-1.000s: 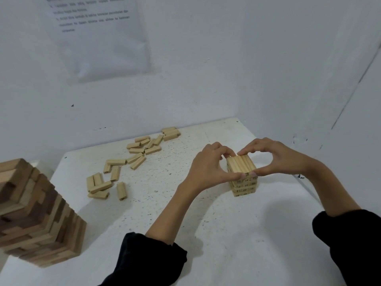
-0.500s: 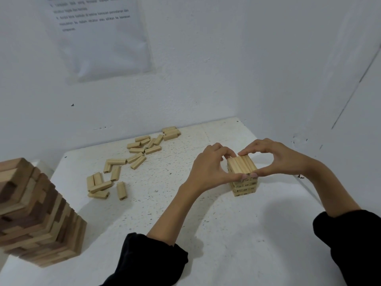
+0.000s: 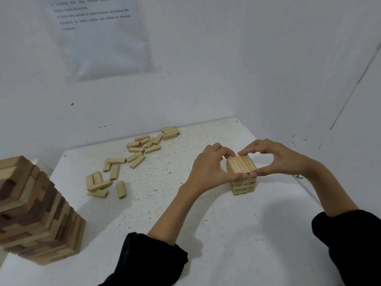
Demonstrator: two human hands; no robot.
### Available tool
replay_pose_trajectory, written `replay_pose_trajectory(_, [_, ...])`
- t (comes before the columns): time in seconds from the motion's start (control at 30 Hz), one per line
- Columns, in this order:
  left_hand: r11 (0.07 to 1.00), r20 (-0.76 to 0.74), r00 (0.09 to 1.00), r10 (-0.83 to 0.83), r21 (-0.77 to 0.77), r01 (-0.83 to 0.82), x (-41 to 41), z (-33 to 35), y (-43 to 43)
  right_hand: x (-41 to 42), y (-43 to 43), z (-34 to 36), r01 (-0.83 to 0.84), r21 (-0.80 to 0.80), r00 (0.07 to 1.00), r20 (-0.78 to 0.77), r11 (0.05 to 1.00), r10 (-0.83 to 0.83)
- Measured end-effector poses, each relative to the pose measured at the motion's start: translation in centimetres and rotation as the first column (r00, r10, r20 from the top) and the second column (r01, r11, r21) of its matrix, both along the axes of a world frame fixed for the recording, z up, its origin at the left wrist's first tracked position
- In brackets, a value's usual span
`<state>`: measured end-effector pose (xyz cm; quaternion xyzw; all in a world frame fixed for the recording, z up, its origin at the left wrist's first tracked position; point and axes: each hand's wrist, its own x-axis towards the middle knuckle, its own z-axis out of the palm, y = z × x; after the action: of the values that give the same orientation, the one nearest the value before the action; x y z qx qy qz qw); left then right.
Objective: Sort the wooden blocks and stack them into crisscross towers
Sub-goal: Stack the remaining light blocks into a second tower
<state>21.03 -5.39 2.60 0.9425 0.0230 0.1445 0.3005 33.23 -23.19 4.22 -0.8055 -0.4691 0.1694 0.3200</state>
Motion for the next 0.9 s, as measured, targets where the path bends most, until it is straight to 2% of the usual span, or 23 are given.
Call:
replay_pose_trajectory(0.63, [1.000, 0.004, 1.000, 0.004, -0.009, -0.004, -0.3, 0.0, 0.1, -0.3, 0.1, -0.1, 0.004, 0.005, 1.000, -0.026, 1.000, -0.004])
replay_pose_trajectory(0.9, [0.993, 0.042, 0.998, 0.039, -0.117, -0.034, -1.2, 1.0, 1.9, -0.6, 0.6, 0.9, 0.076, 0.093, 0.997, -0.037, 0.993, -0.073])
